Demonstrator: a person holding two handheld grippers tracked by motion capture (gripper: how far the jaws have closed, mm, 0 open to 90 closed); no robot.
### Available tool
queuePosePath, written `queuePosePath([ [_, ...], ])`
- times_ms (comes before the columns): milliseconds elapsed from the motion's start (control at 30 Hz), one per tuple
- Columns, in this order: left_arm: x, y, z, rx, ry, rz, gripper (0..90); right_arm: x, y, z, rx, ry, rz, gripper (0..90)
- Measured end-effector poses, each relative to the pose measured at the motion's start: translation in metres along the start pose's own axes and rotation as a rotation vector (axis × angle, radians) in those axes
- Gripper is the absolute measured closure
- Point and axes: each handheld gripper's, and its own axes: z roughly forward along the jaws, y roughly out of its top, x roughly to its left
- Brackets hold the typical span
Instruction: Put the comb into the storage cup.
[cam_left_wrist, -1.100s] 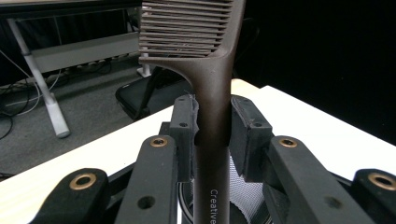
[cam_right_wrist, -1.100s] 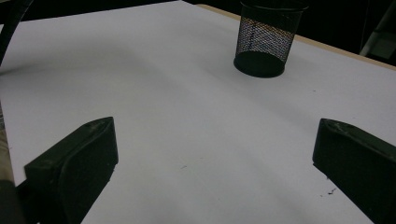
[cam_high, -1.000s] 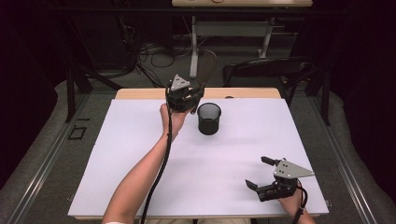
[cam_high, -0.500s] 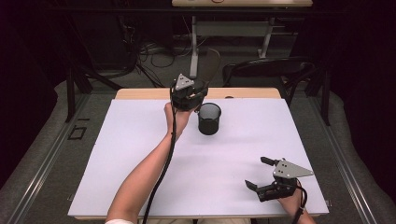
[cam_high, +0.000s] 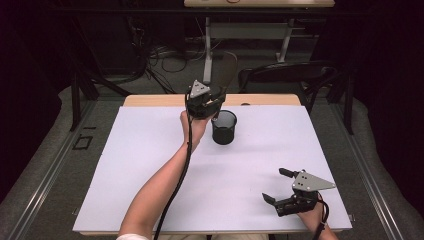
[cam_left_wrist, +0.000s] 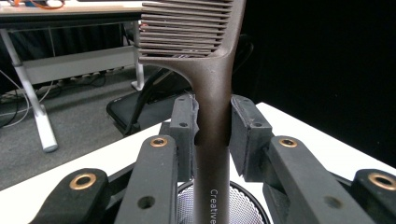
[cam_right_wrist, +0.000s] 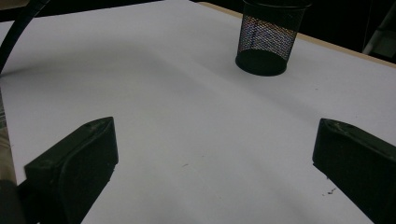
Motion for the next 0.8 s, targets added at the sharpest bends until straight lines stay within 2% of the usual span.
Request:
queuePosePath([
  [400, 0.002, -0.006, 0.008, -0.022, -0.008, -0.017, 72.4, 0.0, 0.0, 0.0, 0.001, 0.0, 0.0, 0.0],
  [800, 0.001, -0.012, 0.017, -0.031, -0.011, -0.012, 72.4, 0.0, 0.0, 0.0, 0.0, -0.001, -0.003, 0.0],
])
